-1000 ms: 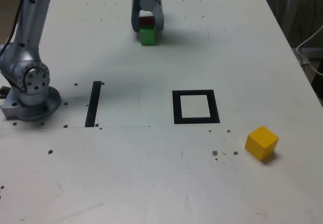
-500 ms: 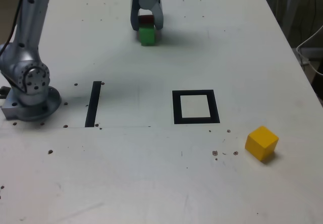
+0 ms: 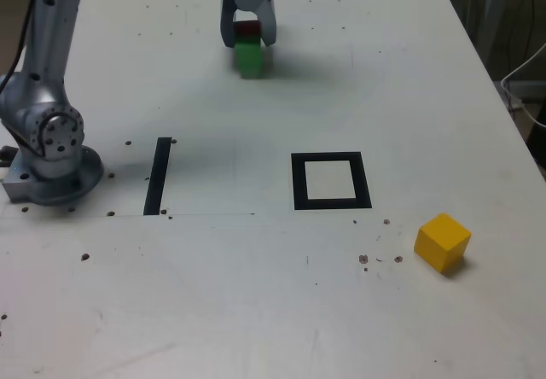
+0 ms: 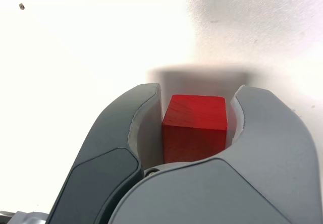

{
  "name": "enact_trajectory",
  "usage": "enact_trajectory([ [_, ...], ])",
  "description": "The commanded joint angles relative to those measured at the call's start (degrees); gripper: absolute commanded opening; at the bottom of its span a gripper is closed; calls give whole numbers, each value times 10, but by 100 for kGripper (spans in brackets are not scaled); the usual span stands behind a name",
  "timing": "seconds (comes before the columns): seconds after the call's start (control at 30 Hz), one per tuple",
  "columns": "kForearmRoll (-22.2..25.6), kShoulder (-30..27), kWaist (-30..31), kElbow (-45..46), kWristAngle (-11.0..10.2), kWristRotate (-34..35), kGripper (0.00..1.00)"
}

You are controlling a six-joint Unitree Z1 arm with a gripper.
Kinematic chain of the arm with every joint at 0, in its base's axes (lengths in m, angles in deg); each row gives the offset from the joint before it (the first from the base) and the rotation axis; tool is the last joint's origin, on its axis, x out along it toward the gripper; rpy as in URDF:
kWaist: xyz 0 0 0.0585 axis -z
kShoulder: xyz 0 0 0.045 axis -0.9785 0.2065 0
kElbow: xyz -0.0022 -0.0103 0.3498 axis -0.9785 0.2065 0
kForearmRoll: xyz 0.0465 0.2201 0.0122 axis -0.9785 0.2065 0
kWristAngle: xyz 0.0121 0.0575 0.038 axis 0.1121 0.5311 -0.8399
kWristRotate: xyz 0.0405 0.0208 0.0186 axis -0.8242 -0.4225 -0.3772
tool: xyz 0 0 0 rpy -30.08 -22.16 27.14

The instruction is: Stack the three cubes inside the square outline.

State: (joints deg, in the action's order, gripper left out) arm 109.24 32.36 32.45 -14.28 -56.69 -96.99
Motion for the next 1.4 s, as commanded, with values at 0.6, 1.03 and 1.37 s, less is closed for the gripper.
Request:
enact_trajectory([
  [0.6, -3, -3, 1, 7, 1, 0, 40],
  [1.03, -11, 3, 1, 12, 1, -3, 62],
  [1.37, -16, 17, 1, 22, 3, -6, 67],
])
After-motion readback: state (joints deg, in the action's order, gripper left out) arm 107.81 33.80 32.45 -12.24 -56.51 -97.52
